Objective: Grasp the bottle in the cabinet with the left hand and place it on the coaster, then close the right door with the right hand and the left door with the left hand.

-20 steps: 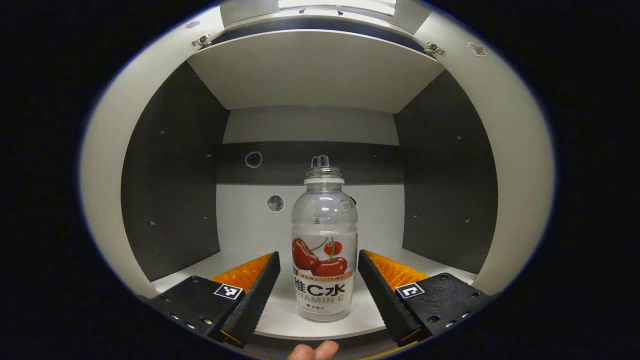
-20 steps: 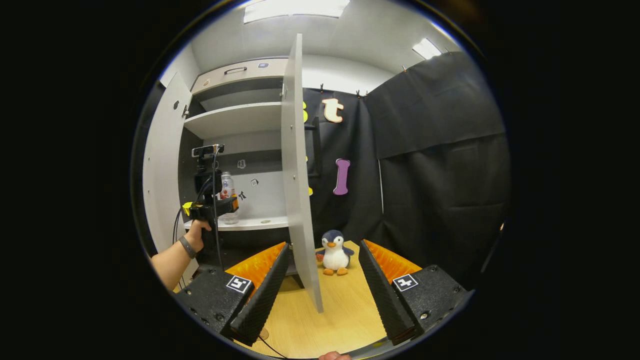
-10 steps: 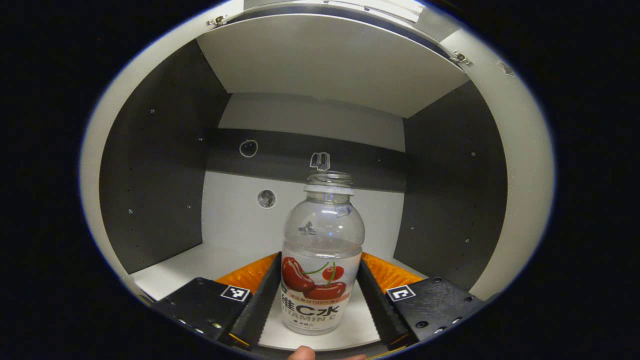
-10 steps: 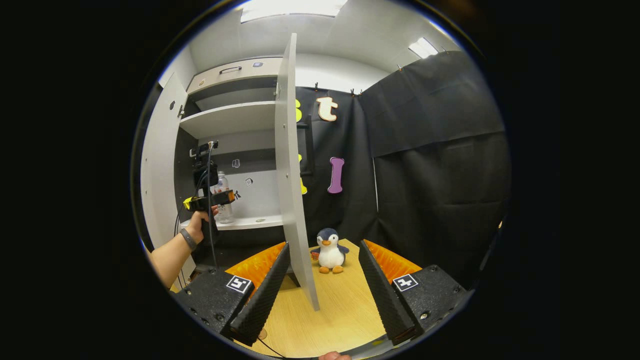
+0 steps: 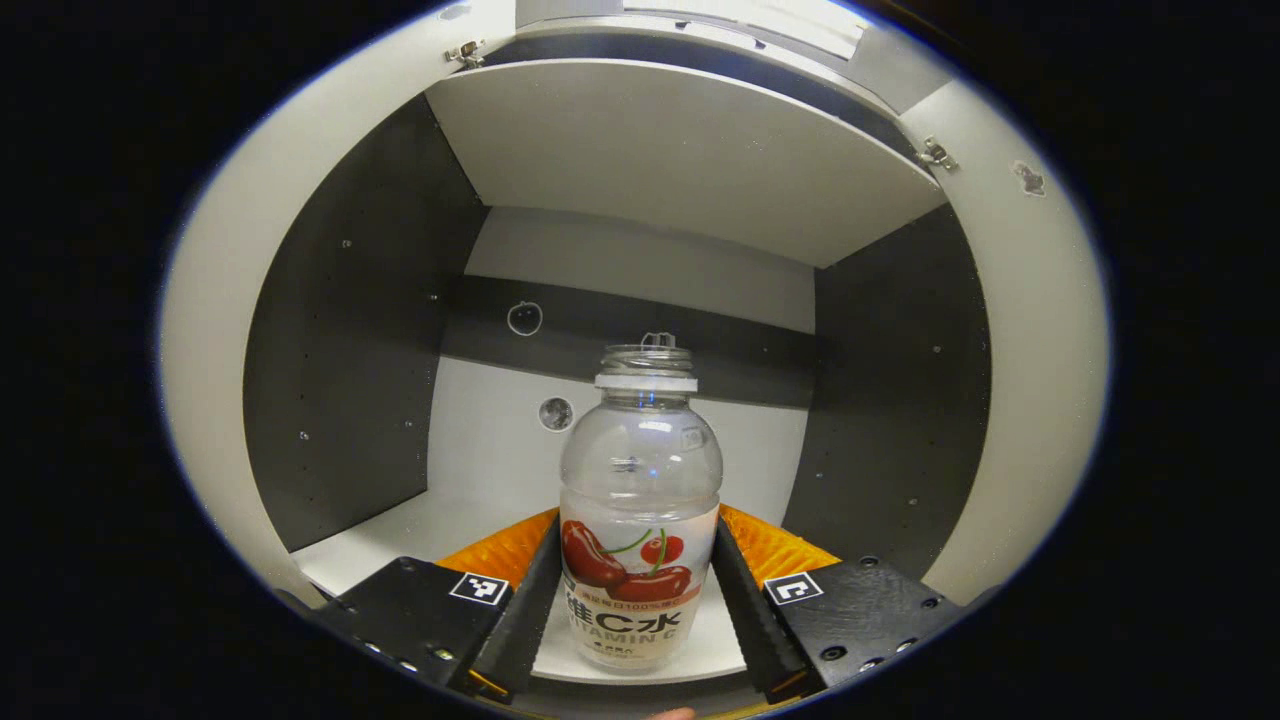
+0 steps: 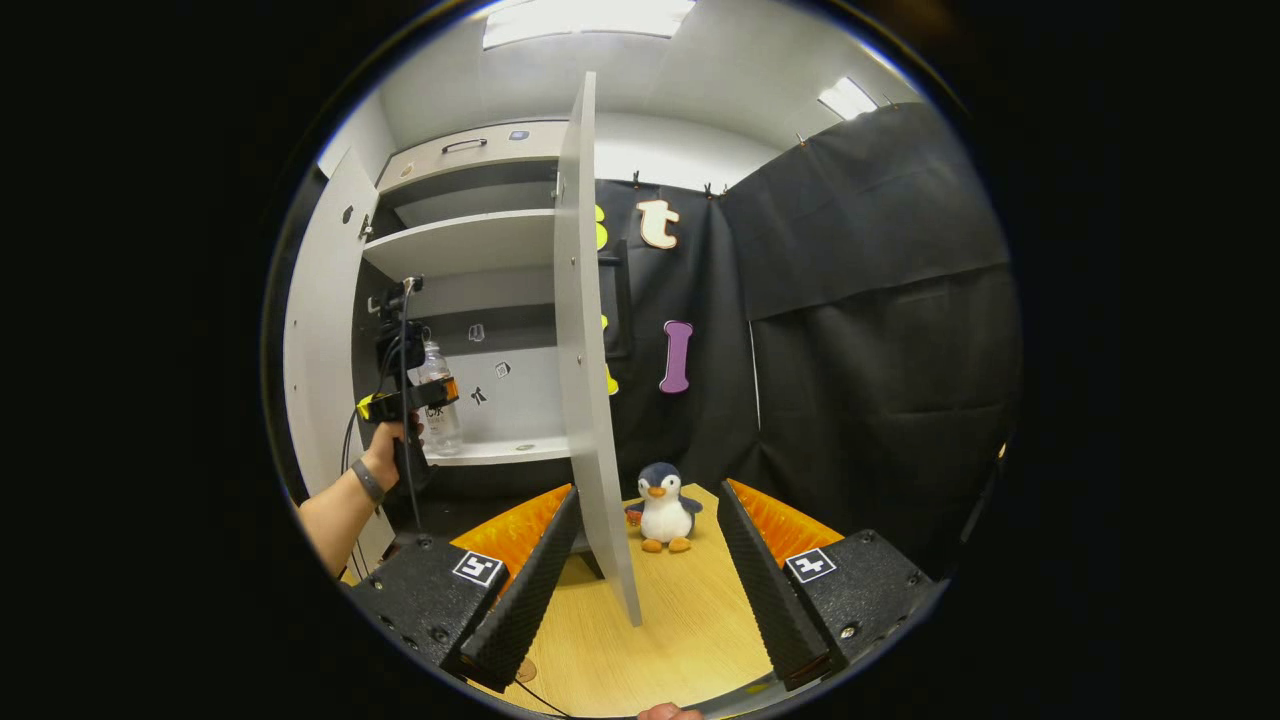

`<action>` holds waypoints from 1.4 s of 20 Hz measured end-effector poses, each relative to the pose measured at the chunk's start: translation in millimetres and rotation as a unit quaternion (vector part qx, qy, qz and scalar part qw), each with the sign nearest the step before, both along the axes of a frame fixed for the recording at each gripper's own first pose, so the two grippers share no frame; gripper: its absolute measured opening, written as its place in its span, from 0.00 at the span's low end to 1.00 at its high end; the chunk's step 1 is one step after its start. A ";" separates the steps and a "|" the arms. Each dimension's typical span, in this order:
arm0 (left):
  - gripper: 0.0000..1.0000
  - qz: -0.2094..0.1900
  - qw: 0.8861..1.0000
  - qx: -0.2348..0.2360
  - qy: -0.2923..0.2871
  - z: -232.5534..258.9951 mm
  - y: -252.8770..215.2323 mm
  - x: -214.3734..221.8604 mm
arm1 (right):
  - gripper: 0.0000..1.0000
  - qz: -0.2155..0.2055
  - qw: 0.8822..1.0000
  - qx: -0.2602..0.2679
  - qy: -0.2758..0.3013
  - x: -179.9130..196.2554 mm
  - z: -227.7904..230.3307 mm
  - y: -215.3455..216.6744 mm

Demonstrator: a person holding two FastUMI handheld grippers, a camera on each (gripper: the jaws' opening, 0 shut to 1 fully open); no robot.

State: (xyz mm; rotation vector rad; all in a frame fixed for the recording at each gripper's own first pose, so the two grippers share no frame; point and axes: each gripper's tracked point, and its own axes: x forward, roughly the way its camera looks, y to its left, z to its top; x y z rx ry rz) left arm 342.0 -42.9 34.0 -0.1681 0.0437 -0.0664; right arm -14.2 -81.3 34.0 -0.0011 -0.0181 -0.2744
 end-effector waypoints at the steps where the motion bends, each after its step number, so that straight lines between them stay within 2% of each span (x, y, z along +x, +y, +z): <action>1: 0.78 -0.012 1.000 -0.005 0.002 3.9 -2.9 -10.2 | 0.84 0.006 1.000 -0.001 -0.001 0.8 0.9 2.2; 7: 0.77 -0.032 0.998 0.025 -0.042 33.7 -10.0 -79.1 | 0.85 0.038 0.999 -0.012 -0.006 7.5 9.0 18.3; 9: 0.81 -0.045 0.997 0.038 -0.041 30.5 -18.1 -103.5 | 0.84 0.046 0.999 -0.016 -0.005 8.7 9.7 21.8; 10: 0.77 -0.046 0.997 0.043 -0.043 27.0 -21.6 -117.3 | 0.85 0.046 0.999 -0.020 -0.005 8.5 10.4 22.6; 12: 0.81 -0.054 0.997 0.050 -0.039 8.4 -31.1 -149.3 | 0.85 0.047 0.999 -0.023 -0.007 8.1 10.5 24.3; 13: 0.77 -0.059 0.997 0.050 -0.031 -5.5 -38.1 -162.9 | 0.85 0.050 0.998 -0.023 -0.007 8.3 10.6 25.5; 14: 0.81 -0.069 0.996 0.047 -0.018 -18.9 -44.9 -175.0 | 0.84 0.054 0.998 -0.023 -0.005 7.9 9.3 27.5; 15: 0.77 -0.080 0.996 0.040 -0.006 -32.4 -52.7 -187.1 | 0.84 0.058 0.998 -0.022 -0.004 7.8 9.6 29.4; 18: 0.78 -0.102 0.994 0.029 0.014 -65.5 -70.0 -216.9 | 0.84 0.067 0.997 -0.026 -0.004 7.3 13.0 33.1; 23: 0.78 -0.091 0.993 0.067 0.015 -130.2 -71.3 -260.4 | 0.84 0.076 0.997 -0.018 0.001 7.5 17.9 37.2; 26: 0.77 -0.084 0.993 0.084 0.029 -167.7 -70.8 -279.0 | 0.85 0.047 0.998 -0.031 -0.011 7.8 24.4 25.5; 28: 0.77 -0.094 0.991 0.085 0.042 -190.6 -74.6 -292.2 | 0.84 0.037 0.998 -0.041 -0.012 9.3 24.5 23.9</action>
